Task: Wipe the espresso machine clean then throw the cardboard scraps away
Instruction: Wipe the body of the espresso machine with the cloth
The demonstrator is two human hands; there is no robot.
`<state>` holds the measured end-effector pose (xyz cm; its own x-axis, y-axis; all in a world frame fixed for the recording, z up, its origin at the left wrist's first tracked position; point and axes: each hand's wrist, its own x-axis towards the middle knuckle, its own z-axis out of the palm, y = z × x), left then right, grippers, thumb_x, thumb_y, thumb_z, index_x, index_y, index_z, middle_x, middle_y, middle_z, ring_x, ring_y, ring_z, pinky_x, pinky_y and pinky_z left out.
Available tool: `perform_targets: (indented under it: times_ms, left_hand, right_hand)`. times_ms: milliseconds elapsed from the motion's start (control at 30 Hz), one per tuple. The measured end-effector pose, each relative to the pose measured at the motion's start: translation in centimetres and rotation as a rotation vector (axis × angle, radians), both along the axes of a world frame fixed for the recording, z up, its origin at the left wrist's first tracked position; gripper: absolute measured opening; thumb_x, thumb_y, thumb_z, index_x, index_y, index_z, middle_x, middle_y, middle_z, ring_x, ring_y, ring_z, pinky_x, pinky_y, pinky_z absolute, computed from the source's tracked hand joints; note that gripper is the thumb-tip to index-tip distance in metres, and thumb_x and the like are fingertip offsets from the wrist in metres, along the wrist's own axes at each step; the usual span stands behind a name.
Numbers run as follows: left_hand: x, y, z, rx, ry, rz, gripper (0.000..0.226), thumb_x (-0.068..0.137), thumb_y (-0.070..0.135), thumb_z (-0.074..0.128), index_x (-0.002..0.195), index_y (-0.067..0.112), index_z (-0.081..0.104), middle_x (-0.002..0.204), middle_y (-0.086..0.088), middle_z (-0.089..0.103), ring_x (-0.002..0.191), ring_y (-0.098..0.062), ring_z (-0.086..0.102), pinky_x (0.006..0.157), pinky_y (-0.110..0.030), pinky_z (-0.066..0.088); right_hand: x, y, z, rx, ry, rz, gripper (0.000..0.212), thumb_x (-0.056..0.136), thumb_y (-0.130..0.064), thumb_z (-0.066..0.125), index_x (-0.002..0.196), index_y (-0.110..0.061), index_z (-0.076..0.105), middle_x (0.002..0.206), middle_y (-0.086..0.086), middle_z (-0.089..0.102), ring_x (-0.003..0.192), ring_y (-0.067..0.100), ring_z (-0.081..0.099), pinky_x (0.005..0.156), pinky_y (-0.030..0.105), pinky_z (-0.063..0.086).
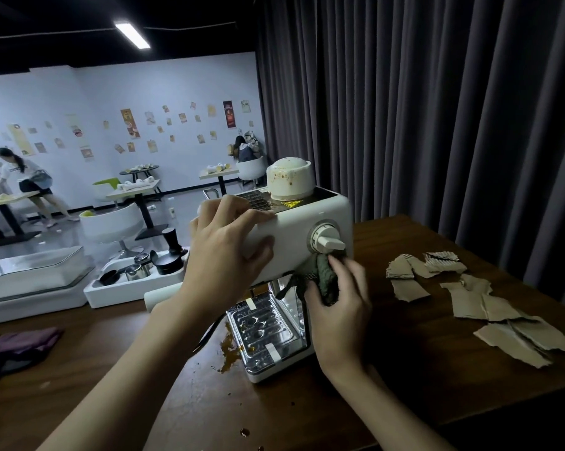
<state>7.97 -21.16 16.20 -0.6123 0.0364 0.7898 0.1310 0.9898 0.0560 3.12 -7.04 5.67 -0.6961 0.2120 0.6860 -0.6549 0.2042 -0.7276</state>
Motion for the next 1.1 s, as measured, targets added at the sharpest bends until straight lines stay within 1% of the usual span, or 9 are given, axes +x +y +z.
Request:
perform_targets:
  times_ms: [267, 433, 567, 667, 767, 867, 933, 1033, 1100]
  left_hand:
    - [-0.1, -0.4, 0.0, -0.025, 0.017, -0.026, 0.039, 0.085, 0.042, 0.054, 0.114, 0.022, 0.071, 0.113, -0.001, 0.057, 0.111, -0.032, 0.046, 0.091, -0.051, 0.044]
    - [-0.1, -0.4, 0.0, -0.018, 0.022, -0.037, 0.038, 0.085, 0.041, 0.055, 0.114, 0.022, 0.071, 0.113, -0.002, 0.058, 0.111, -0.032, 0.045, 0.091, -0.047, 0.041]
    - [-0.1, -0.4, -0.1, -0.013, 0.024, -0.055, 0.038, 0.085, 0.04, 0.055, 0.115, 0.022, 0.071, 0.113, -0.002, 0.057, 0.111, -0.03, 0.043, 0.091, -0.043, 0.039]
    - [-0.2, -0.5, -0.1, 0.008, 0.037, -0.097, 0.035, 0.086, 0.035, 0.06, 0.115, 0.02, 0.072, 0.112, -0.003, 0.058, 0.11, -0.03, 0.044, 0.092, -0.039, 0.039]
    - [-0.1, -0.7, 0.0, 0.046, 0.038, -0.143, 0.034, 0.085, 0.028, 0.068, 0.118, 0.019, 0.073, 0.112, -0.005, 0.057, 0.11, -0.027, 0.044, 0.094, -0.035, 0.04]
    - [0.3, -1.1, 0.0, 0.059, -0.014, -0.166, 0.035, 0.088, 0.025, 0.072, 0.123, 0.021, 0.071, 0.118, -0.005, 0.053, 0.116, -0.026, 0.04, 0.097, -0.038, 0.041]
    - [0.5, -1.2, 0.0, 0.11, -0.062, -0.163, 0.036, 0.09, 0.03, 0.071, 0.125, 0.028, 0.069, 0.128, -0.006, 0.046, 0.125, -0.029, 0.037, 0.103, -0.045, 0.039]
    - [0.9, -1.4, 0.0, 0.18, -0.103, -0.084, 0.033, 0.091, 0.044, 0.063, 0.123, 0.043, 0.067, 0.143, -0.002, 0.03, 0.138, -0.034, 0.026, 0.109, -0.054, 0.031]
    - [1.0, -1.5, 0.1, 0.244, -0.137, -0.086, 0.031, 0.093, 0.038, 0.066, 0.122, 0.044, 0.067, 0.148, -0.005, 0.024, 0.142, -0.035, 0.02, 0.113, -0.055, 0.028]
  right_hand:
    - [0.4, 0.4, 0.2, -0.035, 0.102, -0.097, 0.042, 0.077, 0.006, 0.072, 0.118, 0.002, 0.064, 0.117, 0.008, 0.057, 0.112, 0.01, 0.053, 0.096, 0.02, 0.048]
    - [0.9, -1.3, 1.0, -0.045, 0.059, -0.087, 0.045, 0.081, 0.002, 0.071, 0.125, 0.0, 0.061, 0.123, 0.005, 0.054, 0.117, 0.014, 0.054, 0.096, 0.034, 0.052]
    - [0.8, -0.6, 0.6, 0.018, 0.083, -0.081, 0.048, 0.08, 0.001, 0.073, 0.127, -0.002, 0.061, 0.124, 0.006, 0.055, 0.119, 0.012, 0.051, 0.099, 0.027, 0.048]
    - [0.9, -0.2, 0.6, 0.097, 0.102, -0.042, 0.051, 0.078, 0.003, 0.074, 0.127, -0.005, 0.062, 0.124, 0.003, 0.054, 0.119, 0.013, 0.051, 0.1, 0.028, 0.047]
    - [1.2, -0.7, 1.4, 0.237, 0.192, 0.045, 0.053, 0.075, 0.005, 0.073, 0.126, -0.006, 0.062, 0.126, 0.002, 0.054, 0.119, 0.014, 0.052, 0.102, 0.026, 0.044]
    - [0.9, -1.1, 2.4, 0.211, 0.242, 0.02, 0.049, 0.08, 0.005, 0.067, 0.128, -0.003, 0.06, 0.127, 0.006, 0.053, 0.122, 0.015, 0.049, 0.103, 0.024, 0.042]
    - [0.5, -1.2, 2.5, 0.229, 0.266, -0.024, 0.045, 0.084, 0.001, 0.061, 0.129, -0.002, 0.059, 0.128, 0.009, 0.053, 0.124, 0.018, 0.048, 0.105, 0.028, 0.042]
    - [-0.2, -0.7, 0.9, 0.39, 0.346, -0.032, 0.041, 0.086, -0.005, 0.056, 0.126, 0.0, 0.06, 0.127, 0.01, 0.053, 0.119, 0.027, 0.052, 0.103, 0.035, 0.046]
    - [-0.8, 0.2, -0.6, 0.468, 0.35, -0.038, 0.041, 0.084, 0.0, 0.063, 0.125, 0.0, 0.062, 0.126, 0.011, 0.055, 0.115, 0.029, 0.055, 0.099, 0.038, 0.049]
